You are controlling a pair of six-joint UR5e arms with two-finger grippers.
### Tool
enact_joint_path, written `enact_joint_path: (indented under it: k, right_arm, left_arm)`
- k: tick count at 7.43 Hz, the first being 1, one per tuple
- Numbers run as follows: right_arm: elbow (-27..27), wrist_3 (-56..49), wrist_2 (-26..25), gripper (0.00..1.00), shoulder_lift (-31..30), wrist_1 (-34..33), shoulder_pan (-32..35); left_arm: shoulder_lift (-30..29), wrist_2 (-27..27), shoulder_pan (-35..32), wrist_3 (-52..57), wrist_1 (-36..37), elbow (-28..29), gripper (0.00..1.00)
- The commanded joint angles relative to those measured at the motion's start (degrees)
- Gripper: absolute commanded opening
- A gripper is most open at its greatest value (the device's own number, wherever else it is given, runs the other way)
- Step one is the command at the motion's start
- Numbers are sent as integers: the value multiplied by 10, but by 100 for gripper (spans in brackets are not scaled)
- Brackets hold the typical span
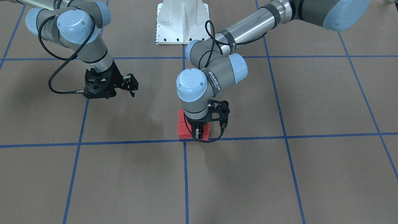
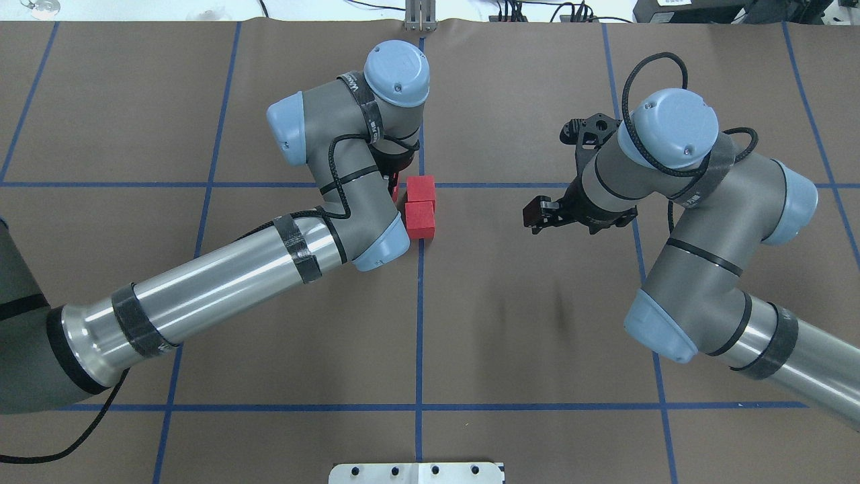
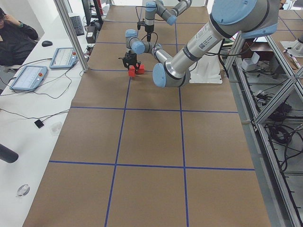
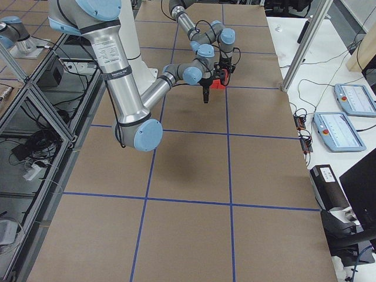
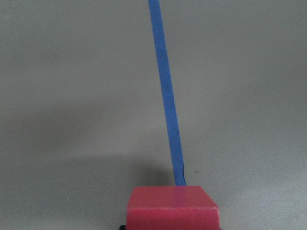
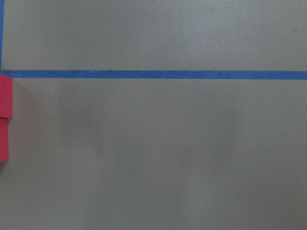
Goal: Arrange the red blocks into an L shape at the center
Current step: 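Lower the cube beside the row's end and open the left gripper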
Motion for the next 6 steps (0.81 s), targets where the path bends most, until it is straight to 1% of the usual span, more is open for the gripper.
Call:
enact_joint_path:
  k: [1,5,6]
  right_arm:
    - [1,1,0,99,3,0,0]
    - [4,1,0,99,3,0,1]
    - [4,1,0,99,3,0,1]
  left_arm:
    - [0,0,6,1,0,0,37]
    - [0,0,9,-1,0,-1,37]
    - [0,1,9,-1,0,-1,40]
